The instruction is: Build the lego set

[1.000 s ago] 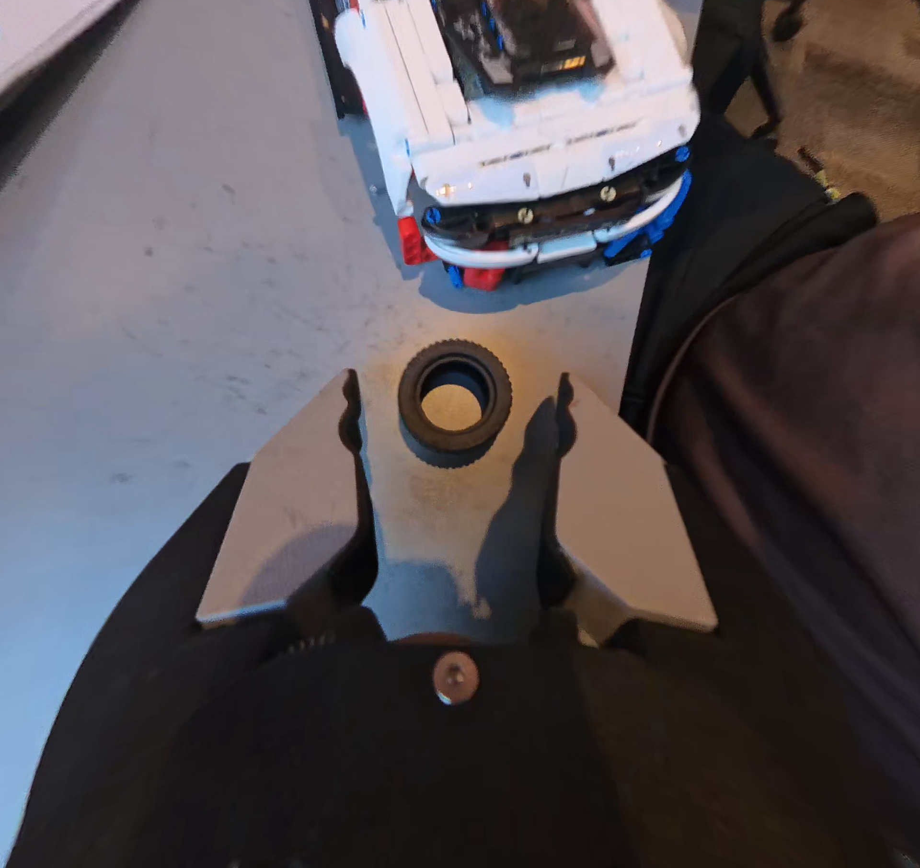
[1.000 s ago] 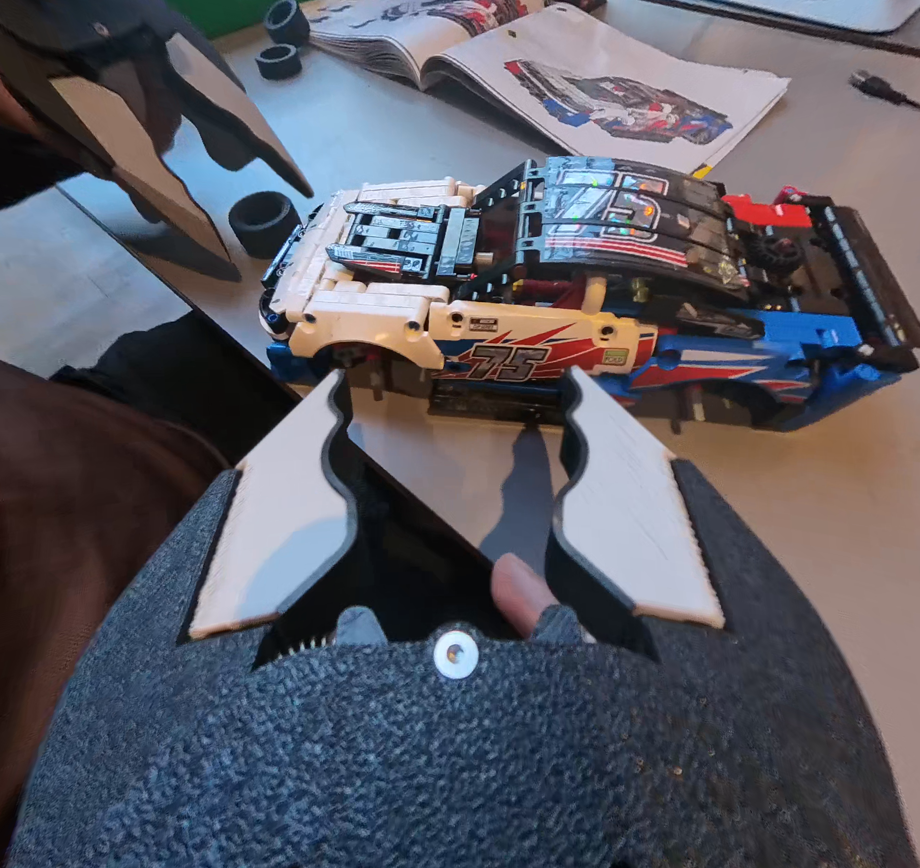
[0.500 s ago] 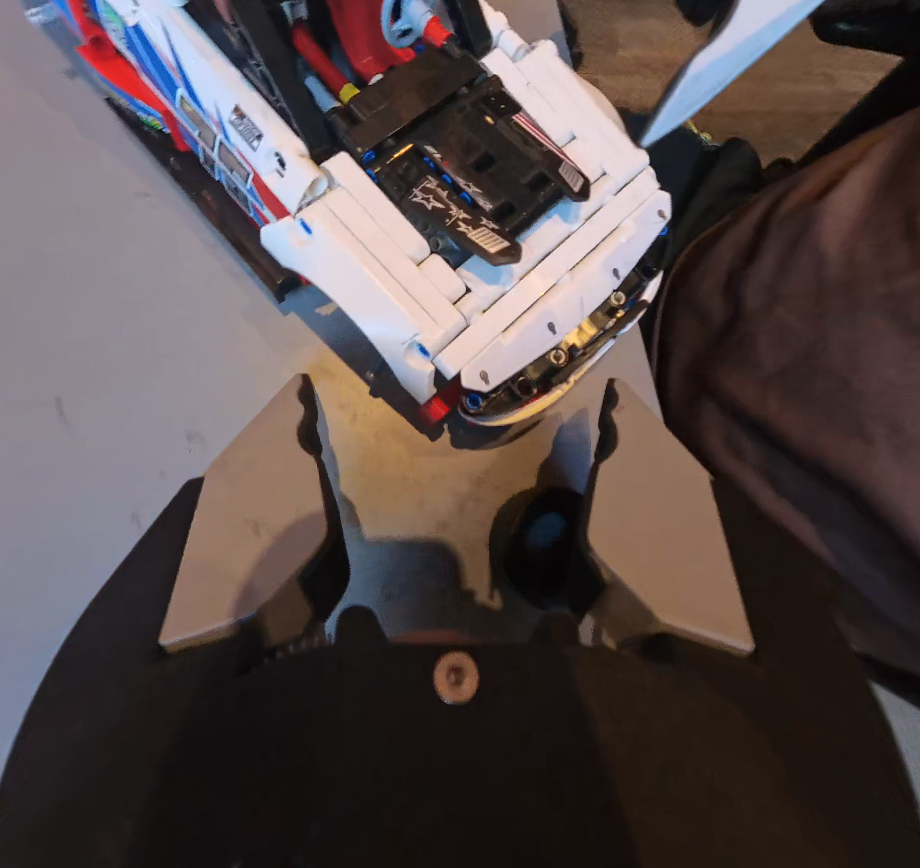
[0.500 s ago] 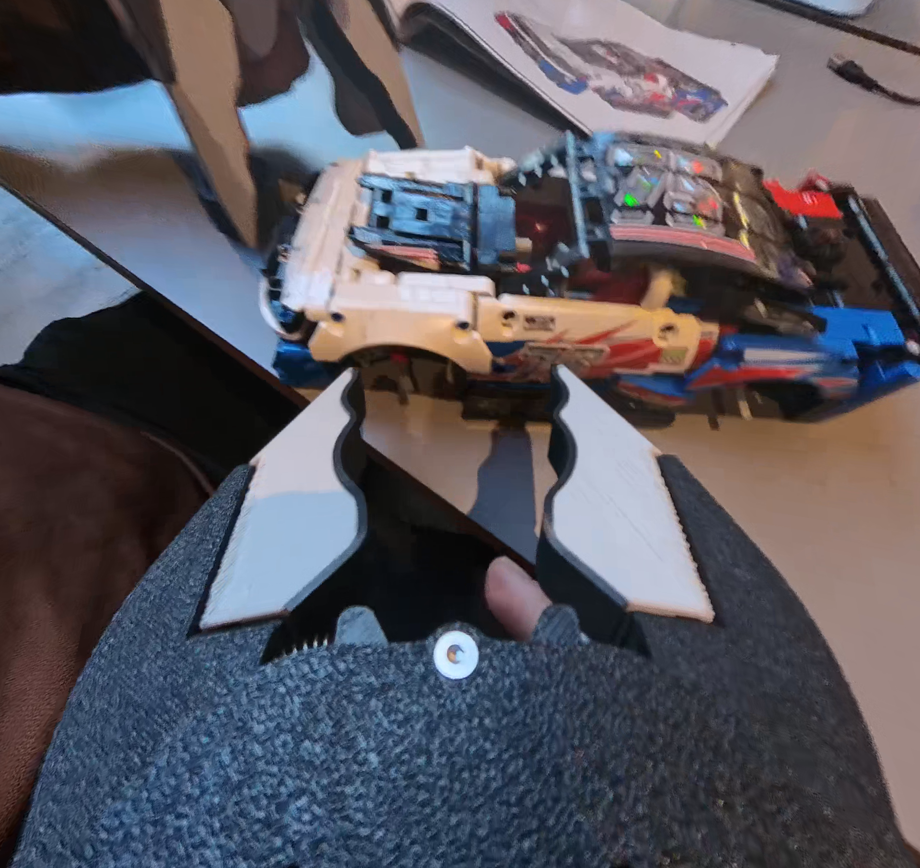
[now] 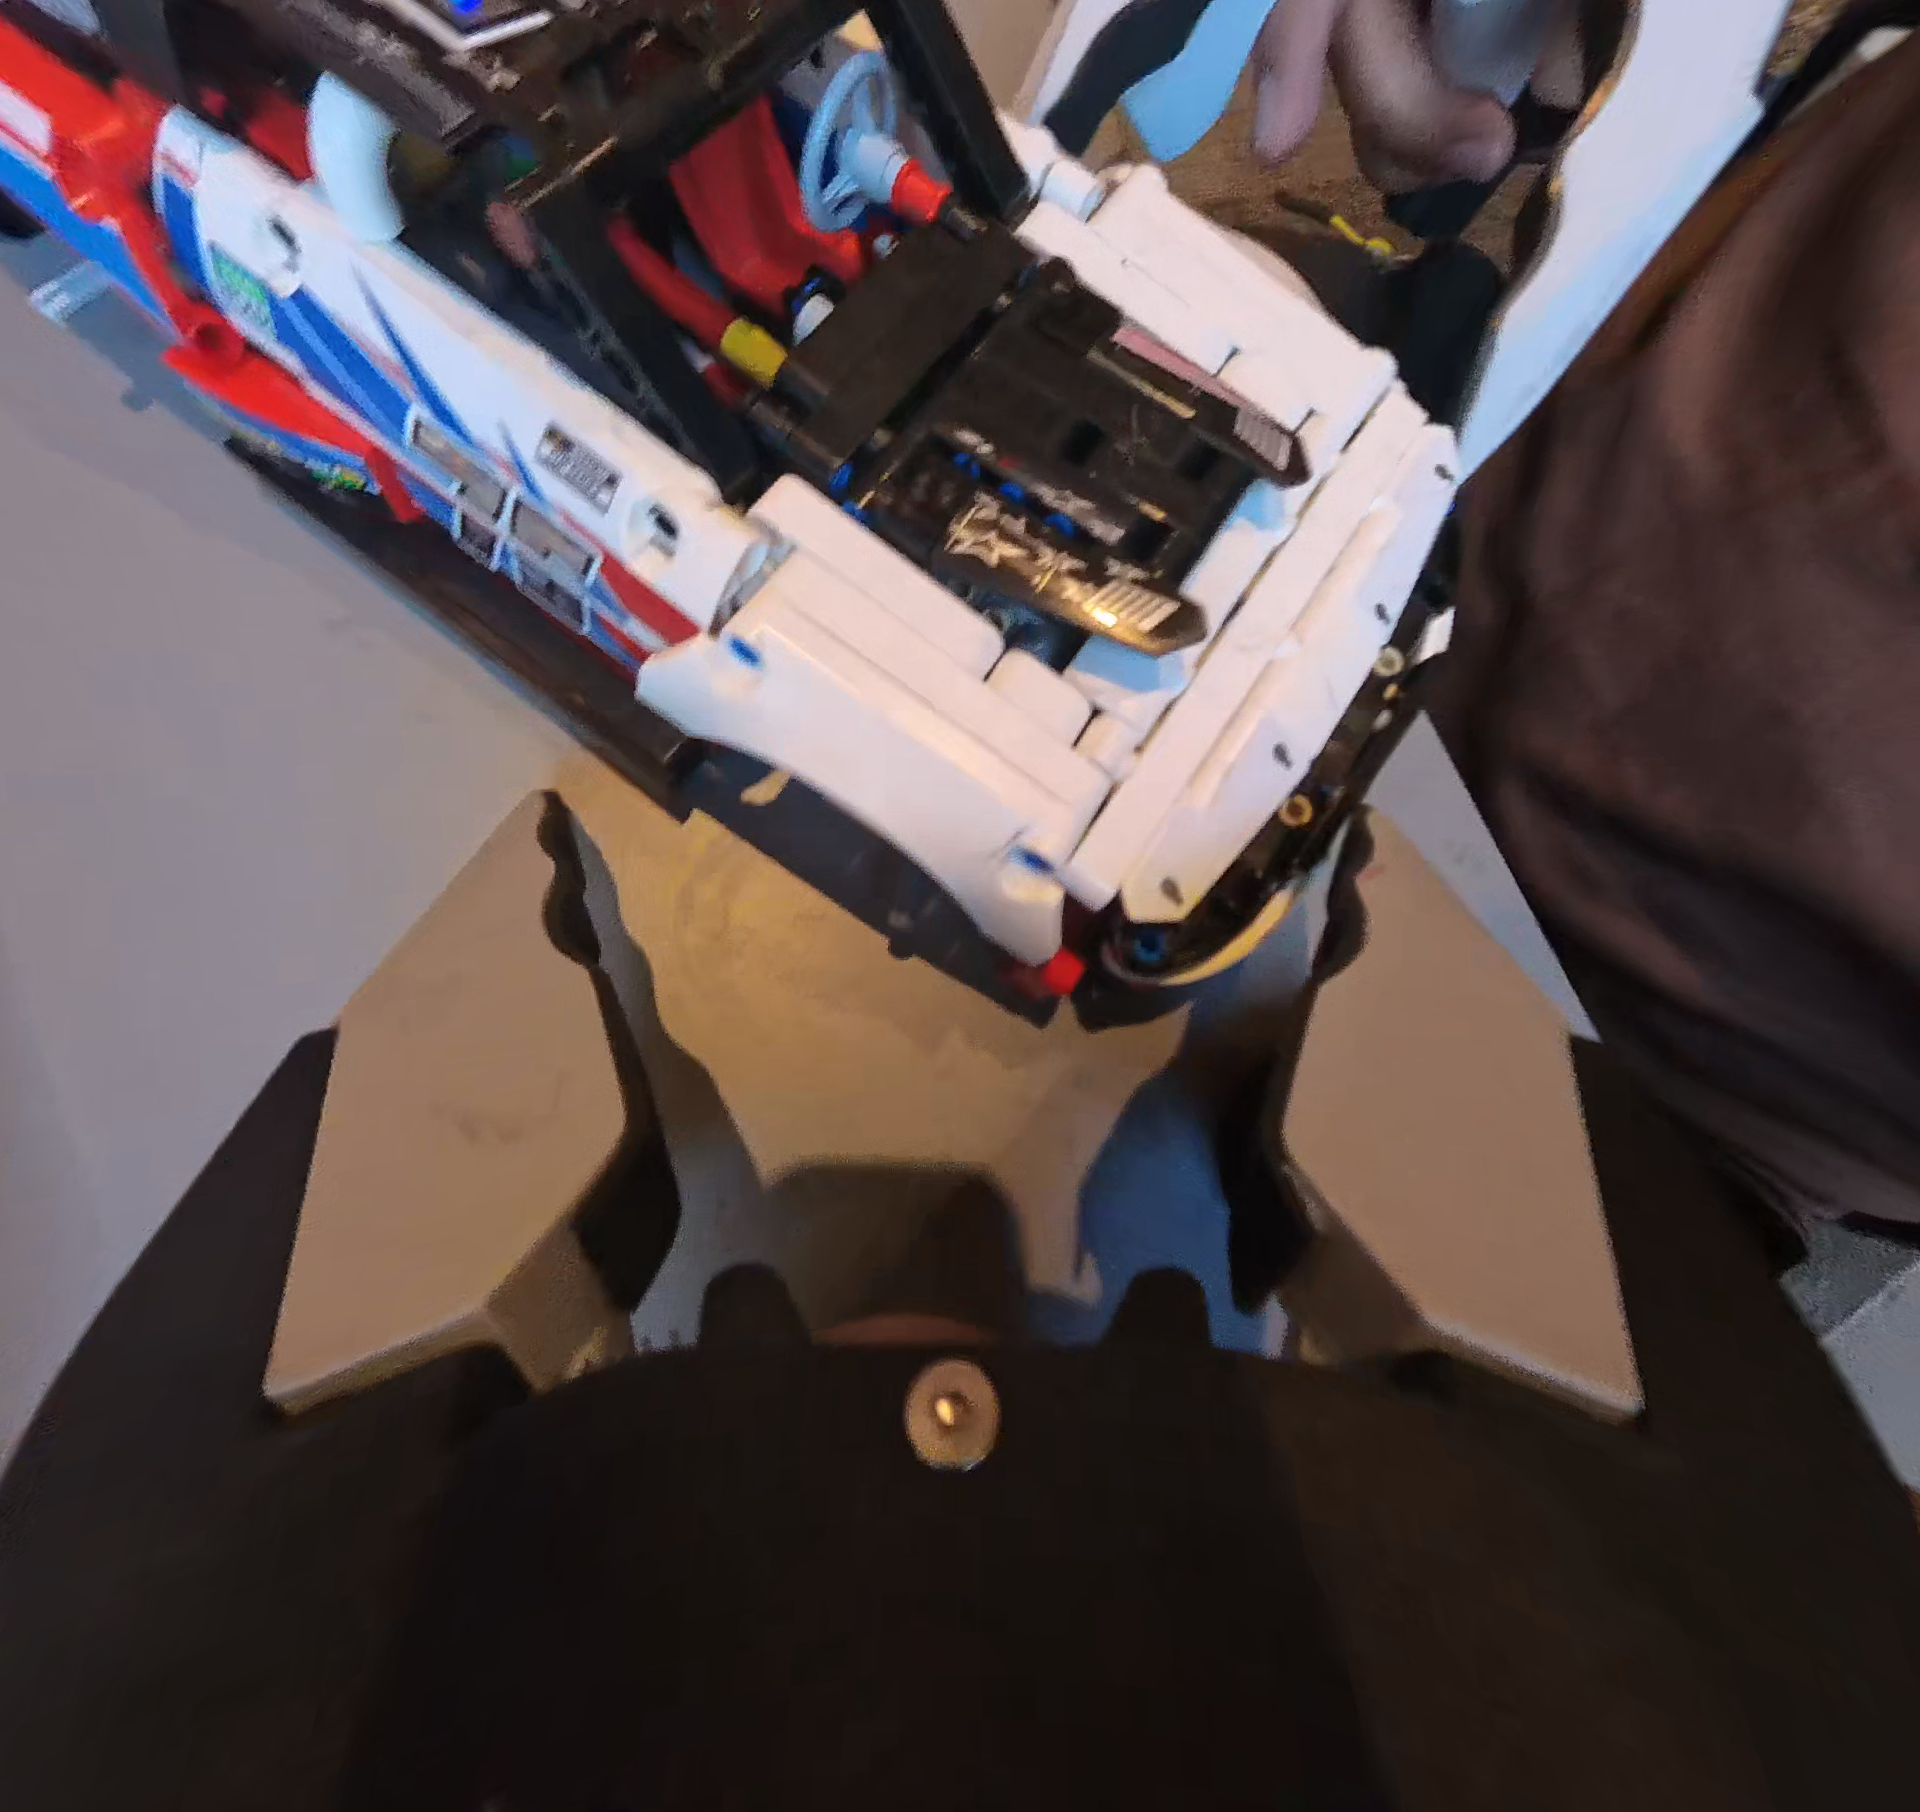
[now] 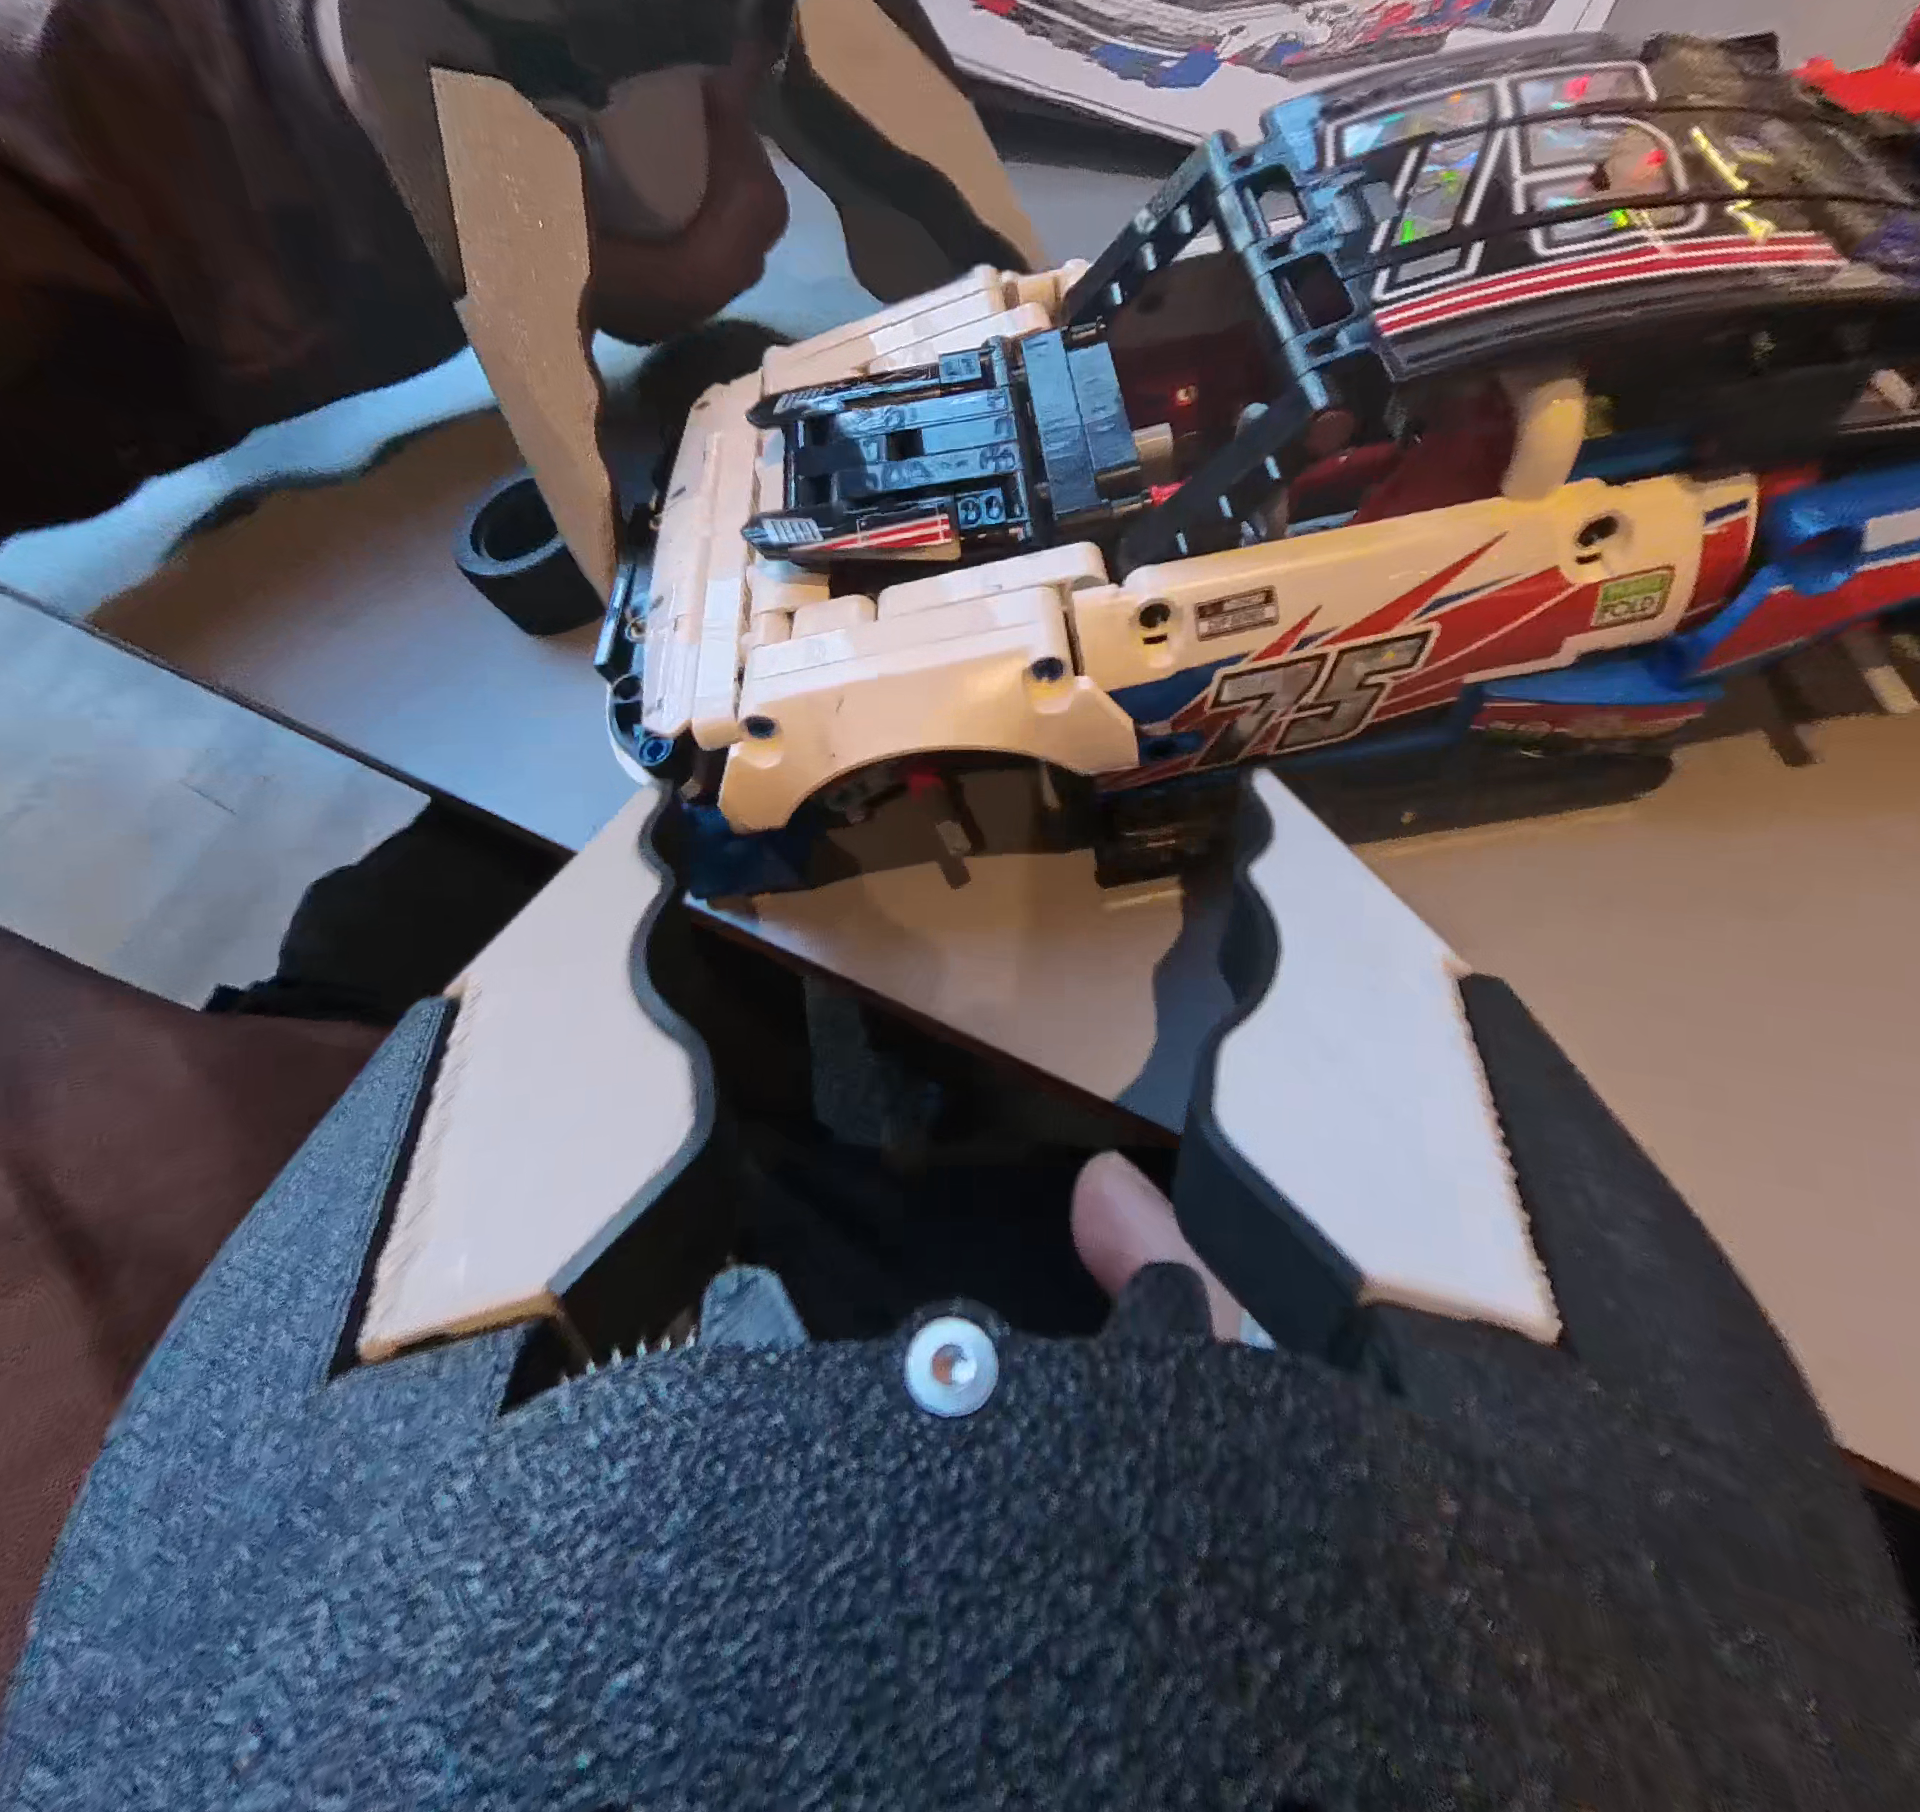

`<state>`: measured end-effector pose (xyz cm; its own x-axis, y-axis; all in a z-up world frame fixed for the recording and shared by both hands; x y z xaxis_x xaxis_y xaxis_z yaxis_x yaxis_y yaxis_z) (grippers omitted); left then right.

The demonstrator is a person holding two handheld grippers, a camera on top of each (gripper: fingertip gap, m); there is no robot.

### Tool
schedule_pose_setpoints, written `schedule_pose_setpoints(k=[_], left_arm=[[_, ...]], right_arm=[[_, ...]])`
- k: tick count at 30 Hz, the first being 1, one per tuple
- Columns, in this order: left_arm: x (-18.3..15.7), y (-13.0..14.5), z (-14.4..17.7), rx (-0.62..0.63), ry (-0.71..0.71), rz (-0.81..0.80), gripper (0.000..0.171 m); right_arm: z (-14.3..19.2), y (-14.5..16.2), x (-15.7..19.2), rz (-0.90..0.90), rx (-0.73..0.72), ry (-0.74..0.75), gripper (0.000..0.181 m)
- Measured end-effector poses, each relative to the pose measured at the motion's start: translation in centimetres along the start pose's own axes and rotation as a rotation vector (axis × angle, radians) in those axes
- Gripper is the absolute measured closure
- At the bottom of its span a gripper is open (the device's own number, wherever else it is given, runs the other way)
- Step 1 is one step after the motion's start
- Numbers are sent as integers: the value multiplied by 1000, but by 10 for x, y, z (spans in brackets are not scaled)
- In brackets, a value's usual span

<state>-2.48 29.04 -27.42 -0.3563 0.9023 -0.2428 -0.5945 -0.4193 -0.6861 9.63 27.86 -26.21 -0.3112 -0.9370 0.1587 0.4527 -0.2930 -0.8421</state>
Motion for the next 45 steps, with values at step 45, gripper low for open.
schedule_pose_setpoints(k=[45], left_arm=[[-66,56,86,167,-9,74,42]], right_arm=[[-33,-48,99,16,-27,-46,90]])
Point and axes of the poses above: each gripper's, where its closed fingertips meet, z back along the fingers, y out of its underside, x = y × z across the jaws, the point moved 3 cm from there along z, back along the fingers, and after that the axes turned 4 degrees about z, right-handed, at the moved point
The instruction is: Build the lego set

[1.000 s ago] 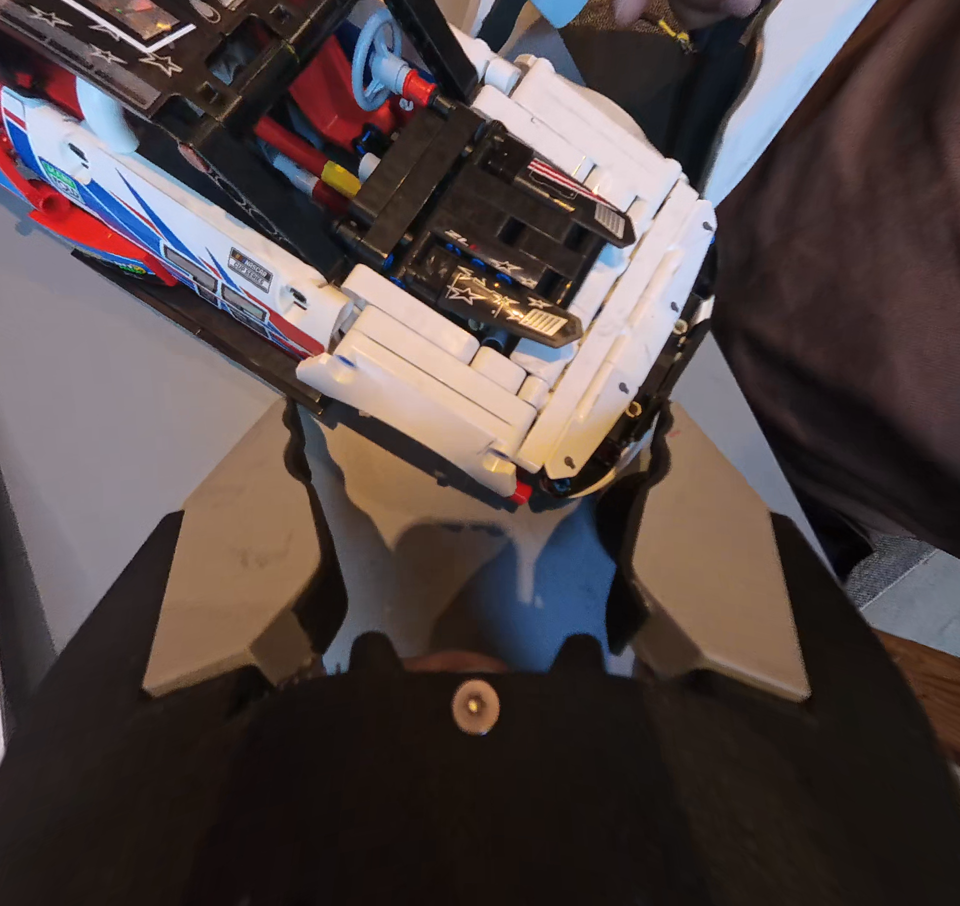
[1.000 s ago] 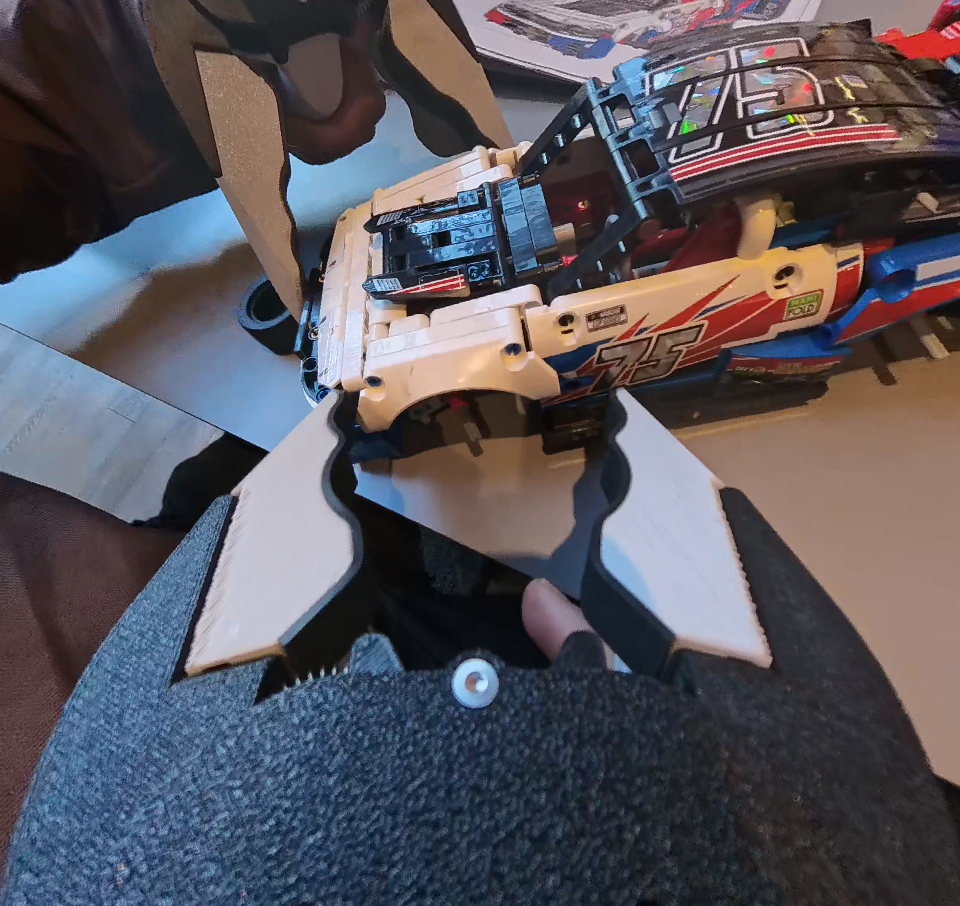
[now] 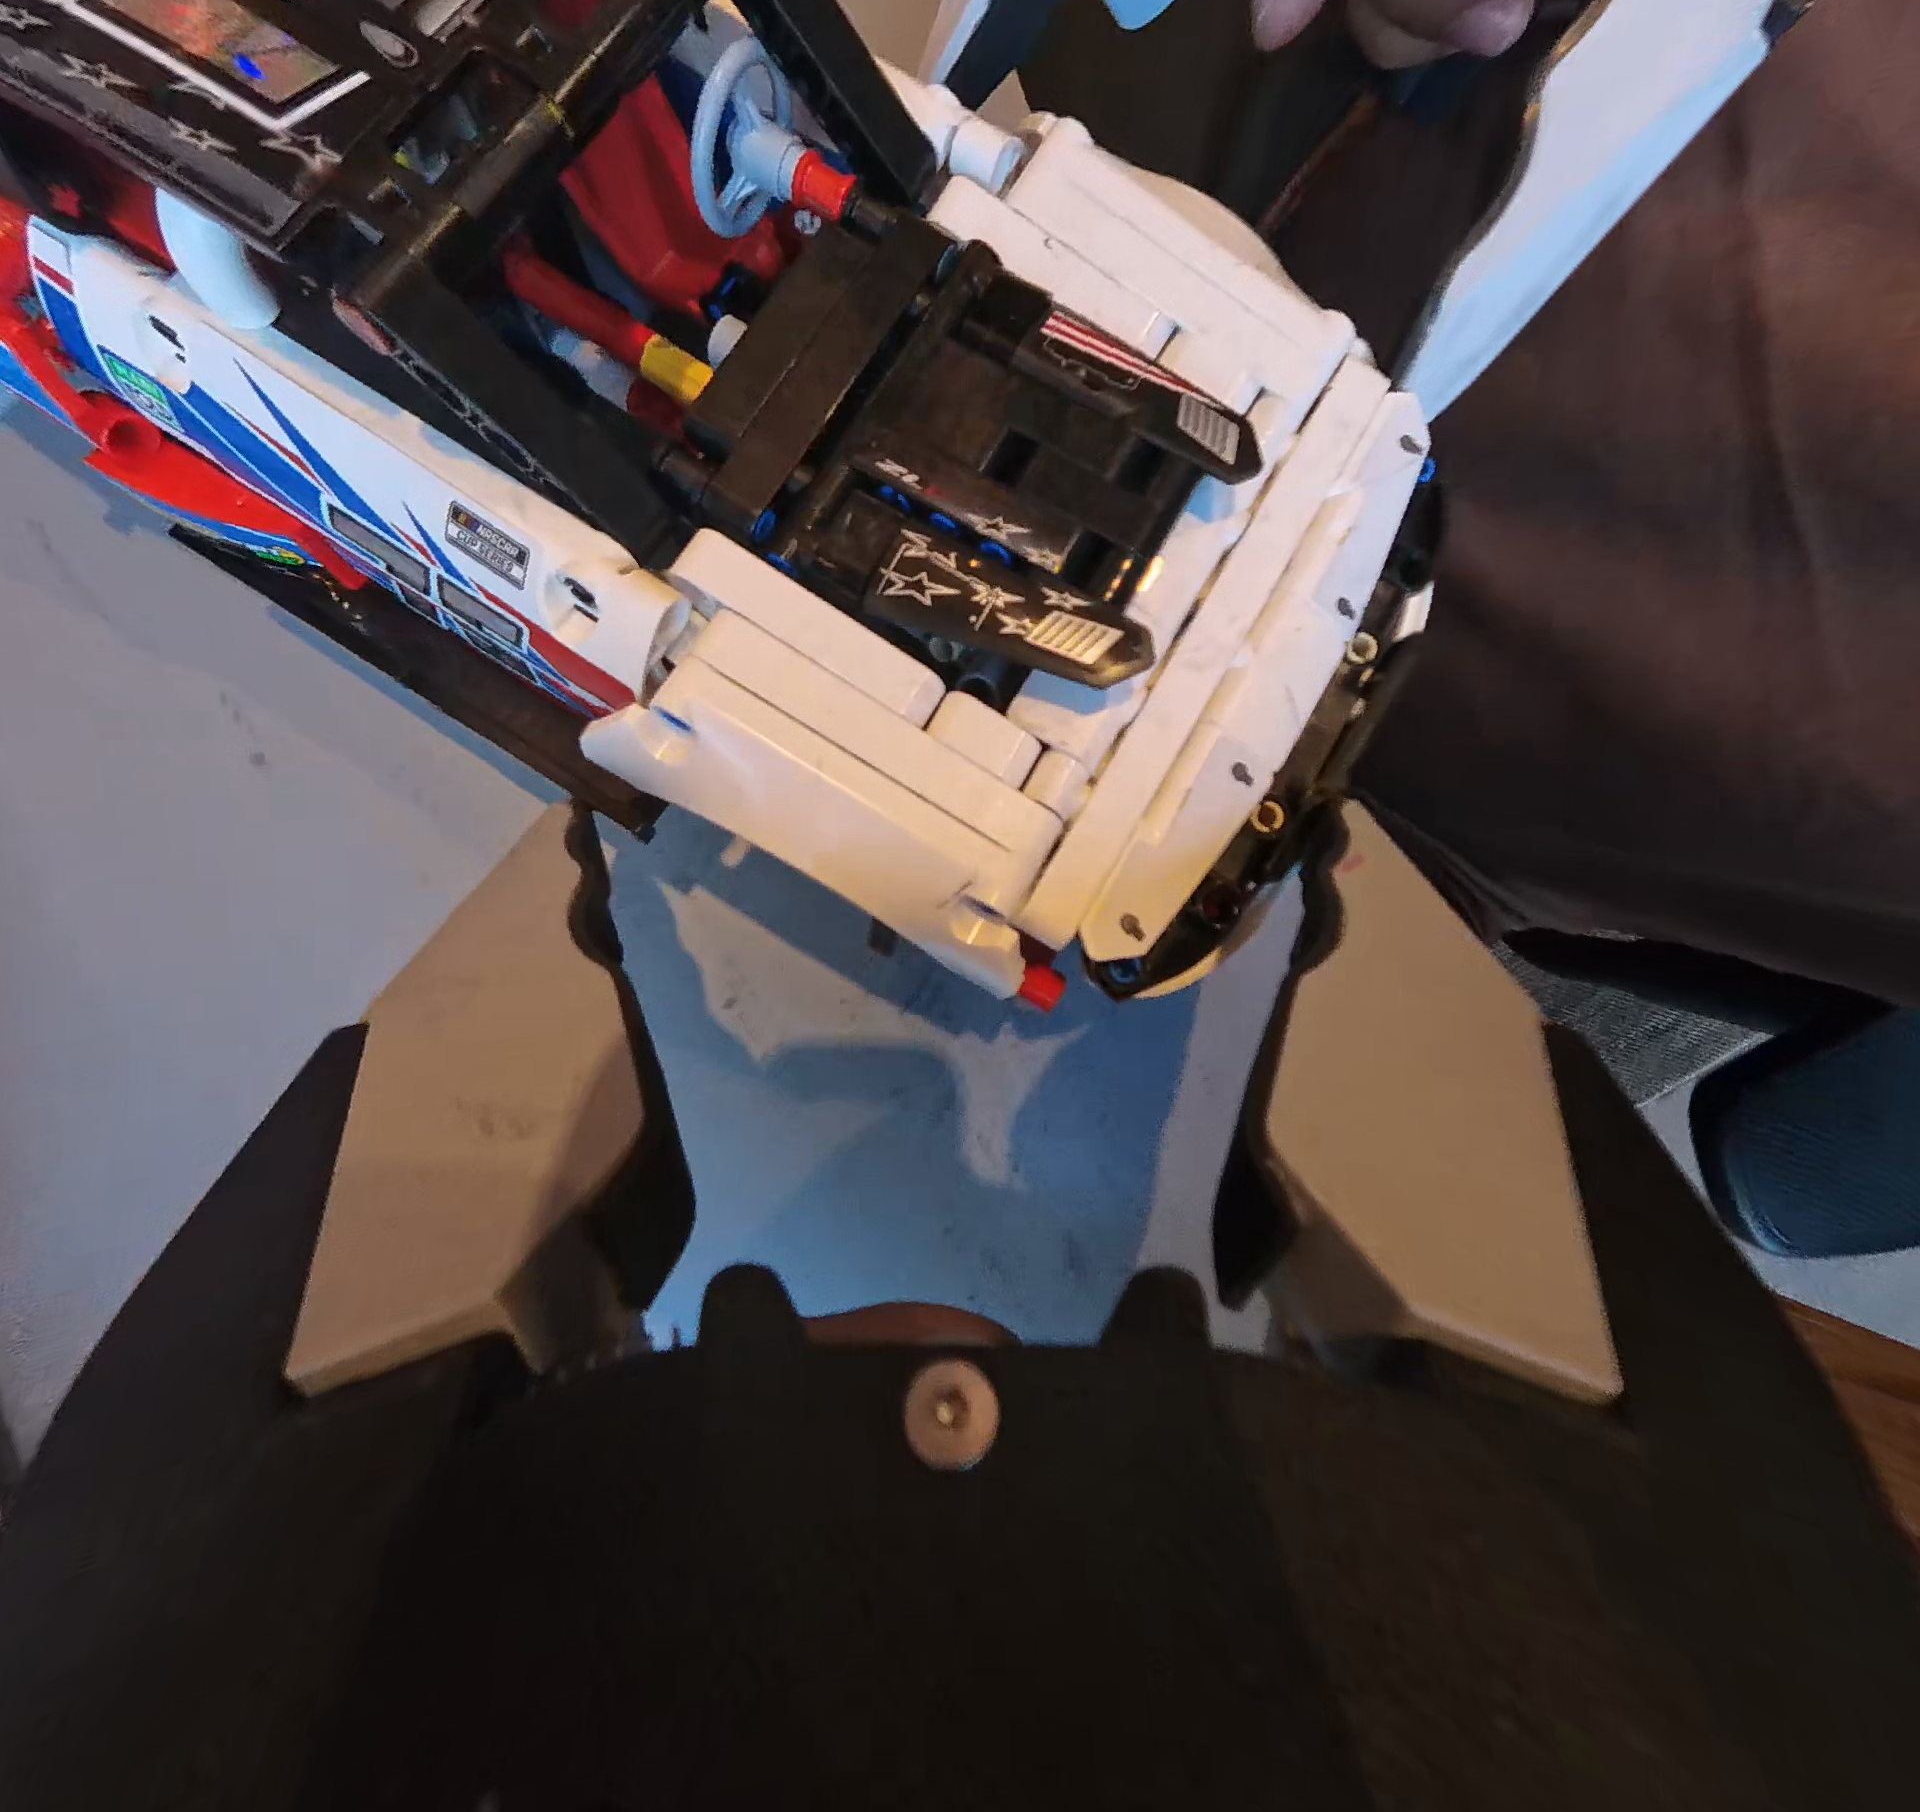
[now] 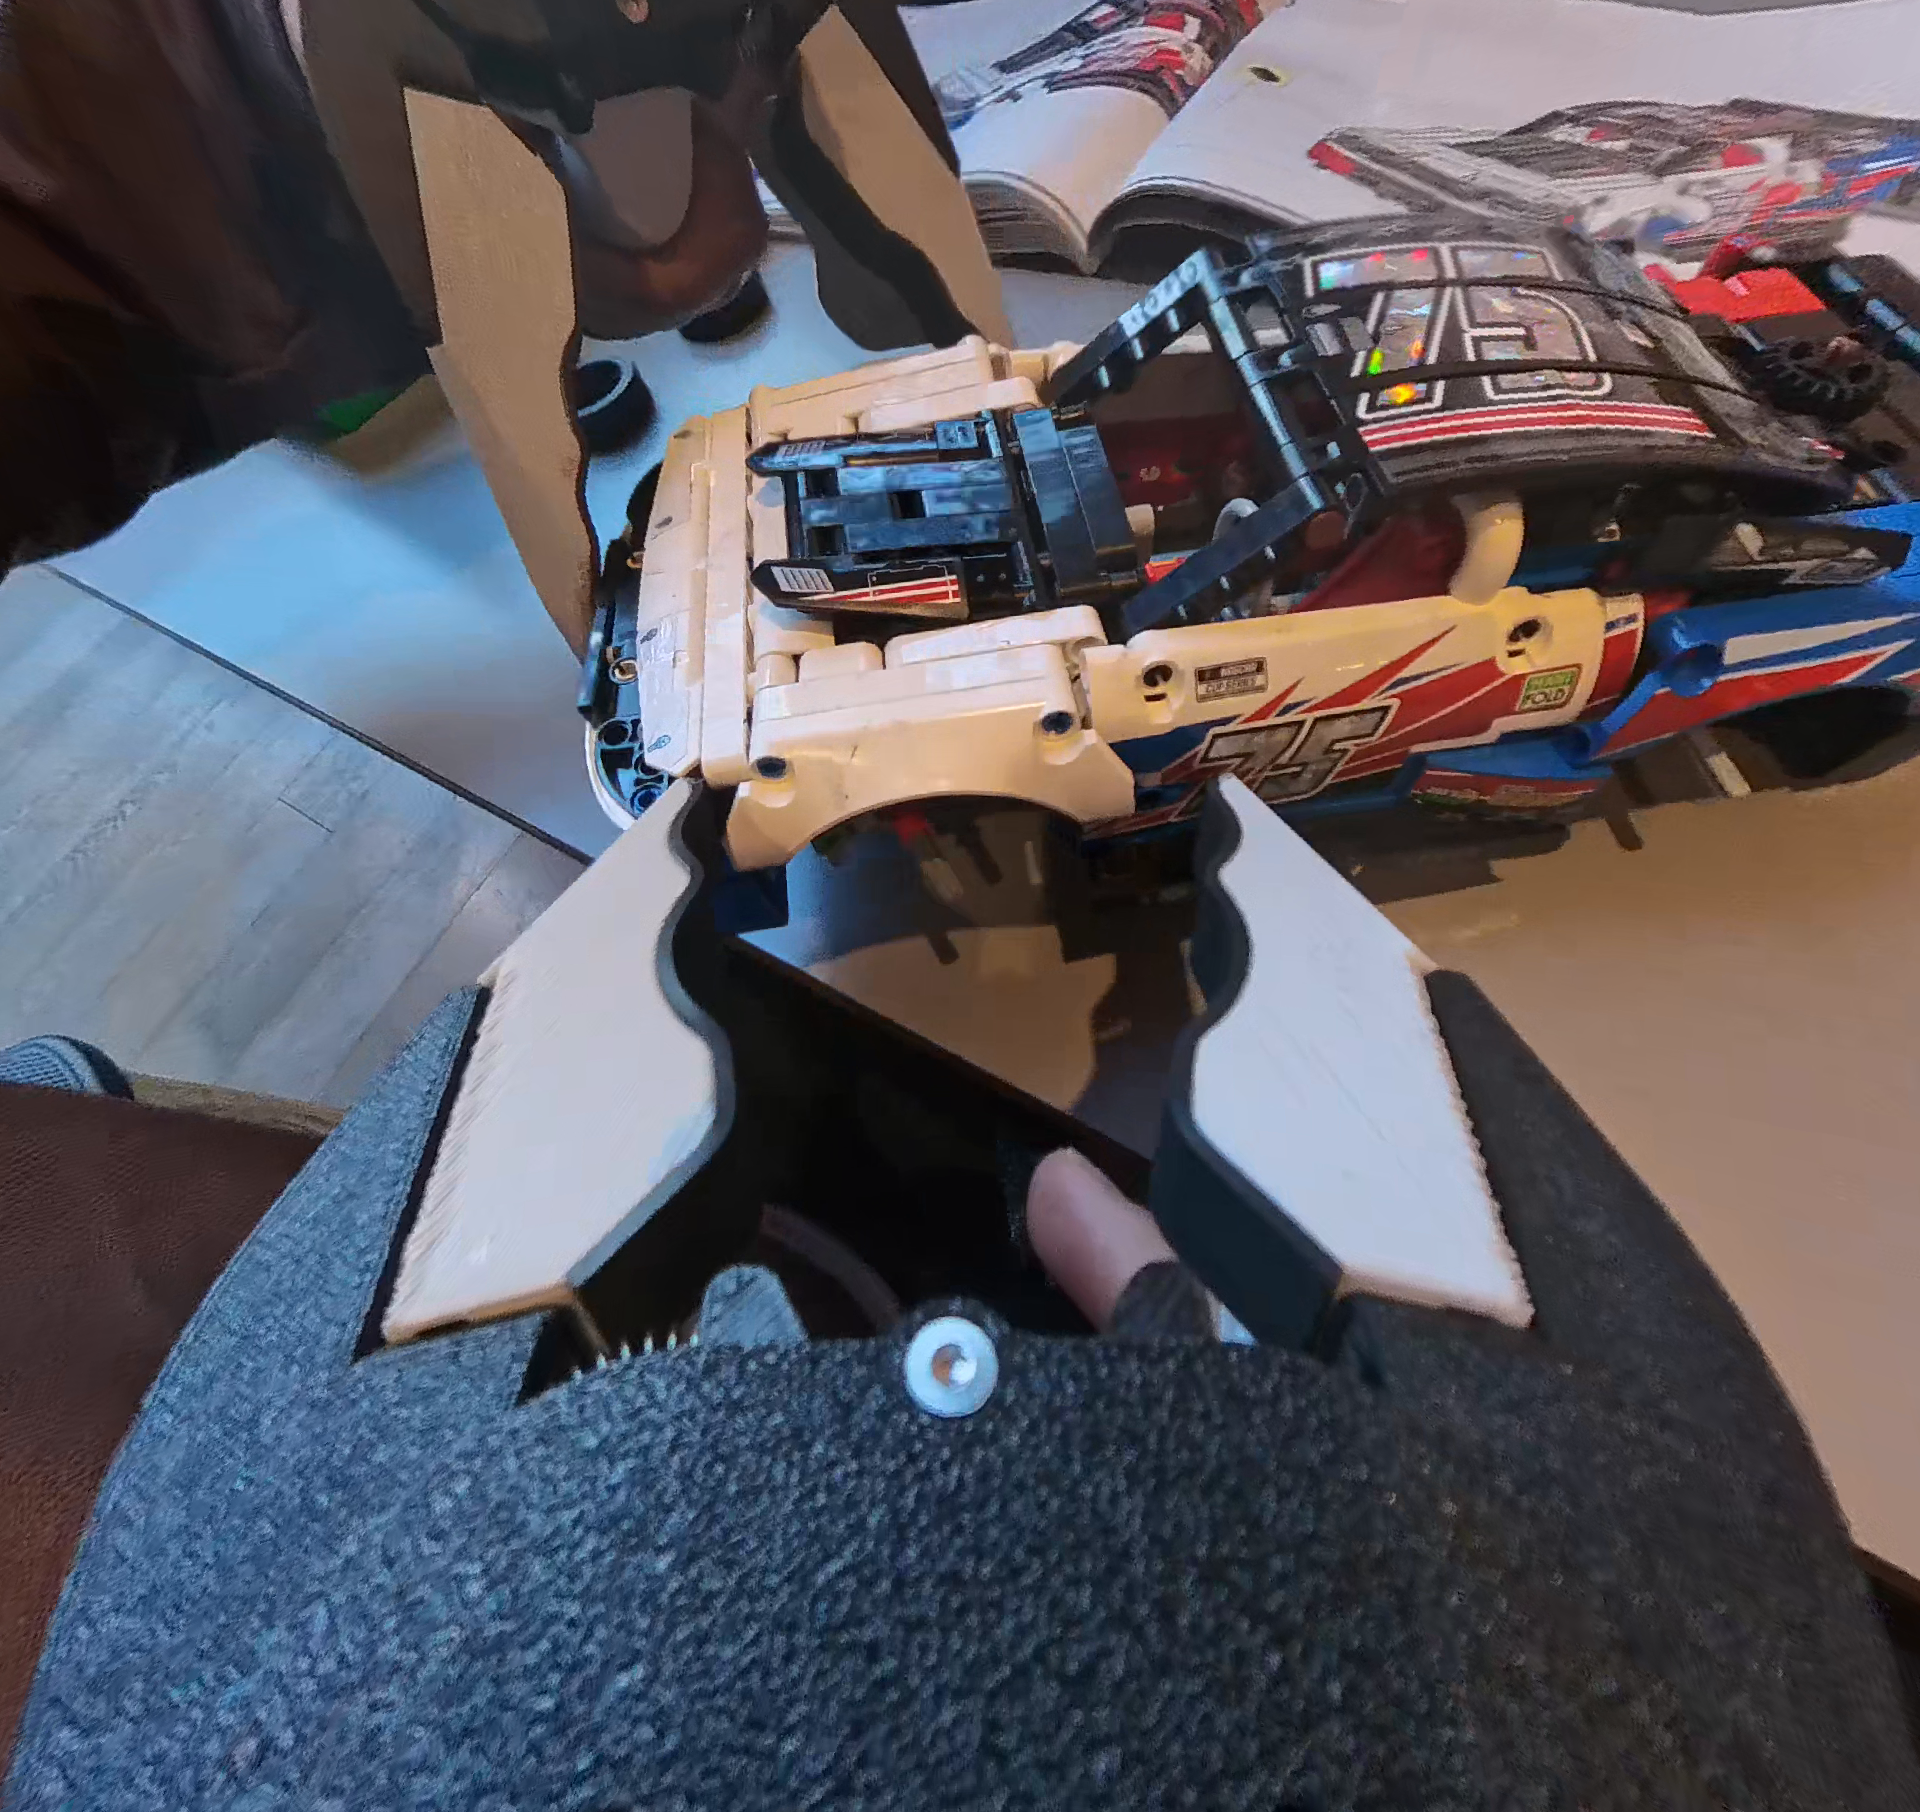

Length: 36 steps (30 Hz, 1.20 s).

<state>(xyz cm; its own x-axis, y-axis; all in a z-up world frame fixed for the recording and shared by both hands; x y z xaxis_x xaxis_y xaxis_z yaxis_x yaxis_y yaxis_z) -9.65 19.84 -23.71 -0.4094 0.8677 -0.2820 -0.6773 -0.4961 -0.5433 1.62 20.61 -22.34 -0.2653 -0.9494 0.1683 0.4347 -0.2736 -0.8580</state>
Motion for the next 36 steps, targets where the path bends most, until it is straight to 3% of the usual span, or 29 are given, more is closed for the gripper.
schedule_pose_setpoints(k=[5,10,13,18,21,23,25,28,32,34,36], left_arm=[[-3,22,-2,3,-20,-13,41],[-2,20,-2,-78,-21,9,43],[-7,33,16,-79,-54,61,58],[-6,90,92,-167,-352,238,67],[0,135,119,-74,-577,450,74],[0,155,118,23,-671,510,81],[-1,163,108,66,-690,549,98],[1,180,90,166,-688,620,105],[8,180,88,112,-679,664,129],[8,181,88,92,-667,690,129],[6,178,86,71,-632,717,116]], right_arm=[[-10,2,18,99,20,6,93],[-3,1,15,145,-23,1,91],[11,2,14,149,-44,-35,87],[47,1,-9,156,-118,-50,88],[63,-1,-29,144,-167,-53,89],[72,-3,-45,144,-193,-35,89],[77,-5,-62,134,-200,-19,90],[80,-6,-82,113,-207,-23,90],[84,-11,-104,92,-214,-53,91],[87,-14,-114,105,-223,-50,92],[88,-14,-123,105,-225,-38,93]])
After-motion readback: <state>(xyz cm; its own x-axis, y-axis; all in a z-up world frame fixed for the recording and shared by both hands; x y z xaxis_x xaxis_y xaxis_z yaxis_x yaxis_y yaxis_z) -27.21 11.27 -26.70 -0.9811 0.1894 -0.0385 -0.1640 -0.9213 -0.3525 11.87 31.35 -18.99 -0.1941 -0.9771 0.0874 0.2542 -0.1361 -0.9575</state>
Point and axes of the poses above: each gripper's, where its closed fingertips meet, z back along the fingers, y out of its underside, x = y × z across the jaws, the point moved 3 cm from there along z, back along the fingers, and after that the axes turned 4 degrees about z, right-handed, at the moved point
